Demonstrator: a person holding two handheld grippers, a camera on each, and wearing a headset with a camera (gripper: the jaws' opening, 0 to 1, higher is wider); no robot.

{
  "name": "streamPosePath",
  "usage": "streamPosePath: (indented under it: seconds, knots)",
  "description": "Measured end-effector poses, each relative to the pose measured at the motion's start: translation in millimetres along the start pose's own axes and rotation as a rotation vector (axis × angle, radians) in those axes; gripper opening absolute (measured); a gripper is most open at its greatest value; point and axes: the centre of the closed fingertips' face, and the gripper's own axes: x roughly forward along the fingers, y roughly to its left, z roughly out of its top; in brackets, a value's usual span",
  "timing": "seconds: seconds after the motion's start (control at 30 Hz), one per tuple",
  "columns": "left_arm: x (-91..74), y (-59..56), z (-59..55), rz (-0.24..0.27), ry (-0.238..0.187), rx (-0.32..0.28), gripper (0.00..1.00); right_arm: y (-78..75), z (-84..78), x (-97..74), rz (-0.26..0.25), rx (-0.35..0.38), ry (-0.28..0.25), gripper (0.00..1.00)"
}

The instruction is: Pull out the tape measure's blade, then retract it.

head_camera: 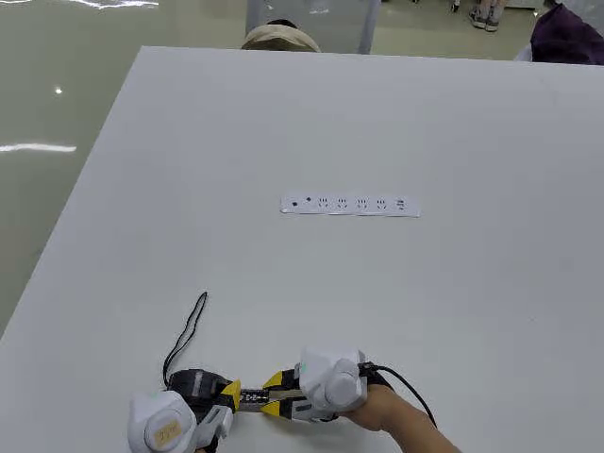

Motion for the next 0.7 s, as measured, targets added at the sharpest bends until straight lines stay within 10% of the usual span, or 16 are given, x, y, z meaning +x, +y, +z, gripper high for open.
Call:
streamPosePath:
  seconds: [0.7]
  knots:
    - [-0.2, 0.8, 0.5, -0.005, -0.002, -0.025, 0.64, -0.3, 8.9, 11.1, 0.003, -0.005, -0.008, 0.13]
